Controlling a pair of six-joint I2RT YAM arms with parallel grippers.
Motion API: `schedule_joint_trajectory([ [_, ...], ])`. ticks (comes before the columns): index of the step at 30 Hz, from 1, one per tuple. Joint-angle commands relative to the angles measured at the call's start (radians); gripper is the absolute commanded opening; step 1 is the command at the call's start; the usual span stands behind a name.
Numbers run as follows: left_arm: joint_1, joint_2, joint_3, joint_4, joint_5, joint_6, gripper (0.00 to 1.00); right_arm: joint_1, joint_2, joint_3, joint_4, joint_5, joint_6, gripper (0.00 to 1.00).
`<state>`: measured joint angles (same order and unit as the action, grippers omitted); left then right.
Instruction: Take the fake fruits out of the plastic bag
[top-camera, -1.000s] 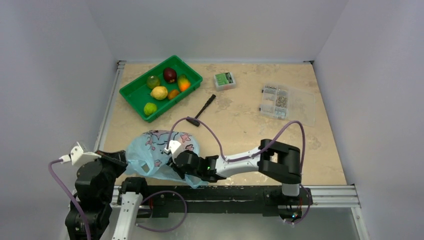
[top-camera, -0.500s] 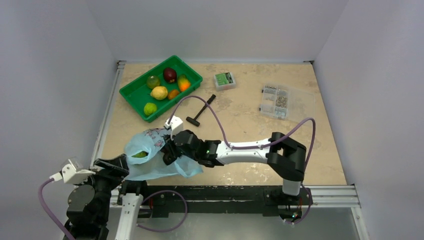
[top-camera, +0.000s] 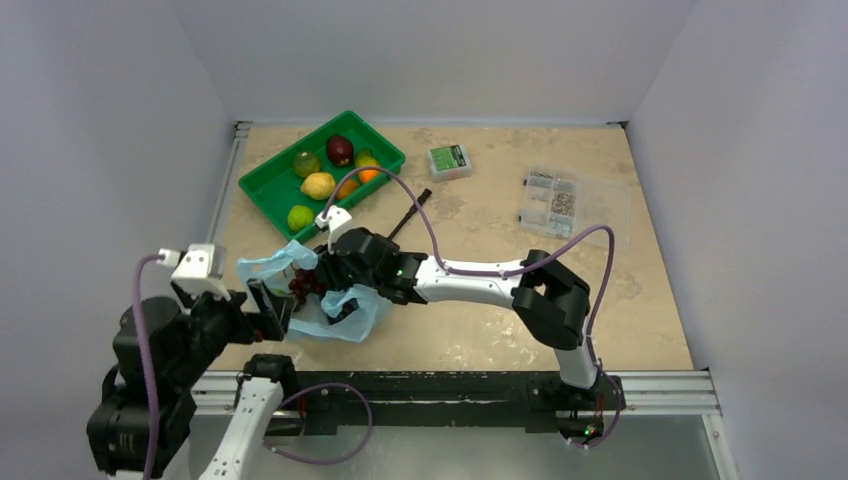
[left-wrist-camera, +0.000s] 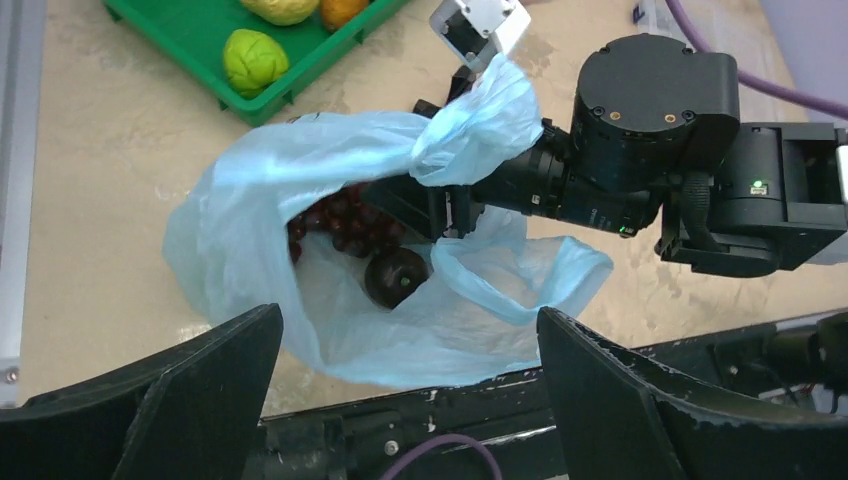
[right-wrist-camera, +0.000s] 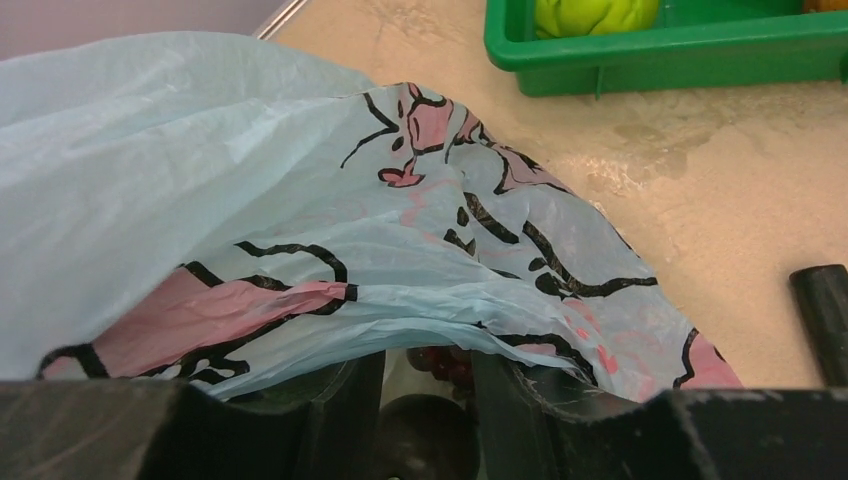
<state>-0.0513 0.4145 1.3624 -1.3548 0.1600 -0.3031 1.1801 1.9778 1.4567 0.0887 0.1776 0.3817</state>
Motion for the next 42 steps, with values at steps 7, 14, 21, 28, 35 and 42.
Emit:
schedule_joint_trajectory([
  [7, -0.058, 0.214, -0.113, 0.331, -0.016, 0.365, 1.00, -0.033, -0.019, 0.064, -0.037, -0.161, -0.001, 0.34],
  [14, -0.058, 0.354, -0.141, 0.361, -0.250, 0.241, 0.53, -0.009, -0.099, -0.026, -0.036, -0.166, -0.116, 0.38],
  [21, -0.058, 0.241, -0.288, 0.528, -0.321, 0.174, 0.00, 0.067, -0.174, -0.150, -0.137, 0.198, -0.264, 0.35],
  [28, -0.058, 0.027, -0.489, 0.639, -0.428, 0.157, 0.00, -0.021, -0.325, -0.319, -0.212, 0.556, -0.137, 0.29],
  [35, -0.058, -0.174, -0.653, 0.722, -0.324, 0.146, 0.00, -0.034, -0.437, -0.245, -0.280, 0.317, -0.117, 0.41],
  [42, -0.058, -0.183, -0.637, 0.707, -0.288, 0.152, 0.00, 0.048, -0.477, -0.129, -0.263, 0.034, -0.145, 0.47],
])
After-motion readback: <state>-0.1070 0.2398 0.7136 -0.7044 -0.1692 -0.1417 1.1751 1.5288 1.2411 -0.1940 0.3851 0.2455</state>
